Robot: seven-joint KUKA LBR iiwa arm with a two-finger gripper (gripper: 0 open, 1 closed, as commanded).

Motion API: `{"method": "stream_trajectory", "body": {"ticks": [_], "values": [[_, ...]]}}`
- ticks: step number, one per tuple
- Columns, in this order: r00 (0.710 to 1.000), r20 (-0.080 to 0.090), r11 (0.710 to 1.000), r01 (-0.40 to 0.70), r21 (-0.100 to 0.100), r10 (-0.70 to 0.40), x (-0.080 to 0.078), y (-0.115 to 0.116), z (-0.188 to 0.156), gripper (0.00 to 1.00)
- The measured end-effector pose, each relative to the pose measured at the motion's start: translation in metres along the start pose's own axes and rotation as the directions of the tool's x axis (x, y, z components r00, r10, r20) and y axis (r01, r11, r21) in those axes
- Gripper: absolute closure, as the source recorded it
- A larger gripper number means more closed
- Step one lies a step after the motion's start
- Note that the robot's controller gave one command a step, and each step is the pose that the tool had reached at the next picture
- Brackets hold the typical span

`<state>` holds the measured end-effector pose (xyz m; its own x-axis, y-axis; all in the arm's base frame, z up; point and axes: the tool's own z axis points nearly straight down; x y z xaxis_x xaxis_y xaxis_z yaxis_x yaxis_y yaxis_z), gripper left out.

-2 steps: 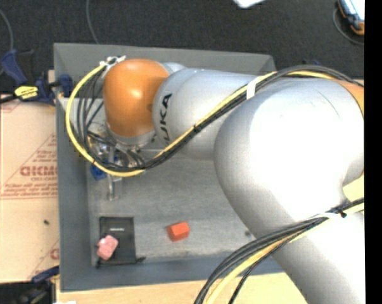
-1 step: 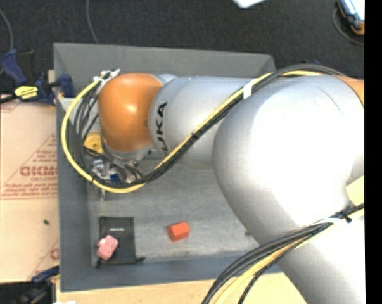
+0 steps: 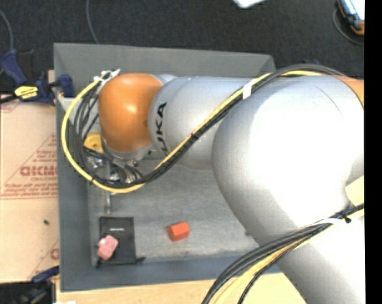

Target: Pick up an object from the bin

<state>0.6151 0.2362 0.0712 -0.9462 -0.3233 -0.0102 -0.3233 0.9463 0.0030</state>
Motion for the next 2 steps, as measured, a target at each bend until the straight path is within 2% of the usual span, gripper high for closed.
{"method": "stream_trajectory", "body": {"ticks": [2], "values": [[1.0, 0.0, 1.0, -0.002, 0.0, 0.002, 0.0, 0.0, 0.0, 0.0]]}}
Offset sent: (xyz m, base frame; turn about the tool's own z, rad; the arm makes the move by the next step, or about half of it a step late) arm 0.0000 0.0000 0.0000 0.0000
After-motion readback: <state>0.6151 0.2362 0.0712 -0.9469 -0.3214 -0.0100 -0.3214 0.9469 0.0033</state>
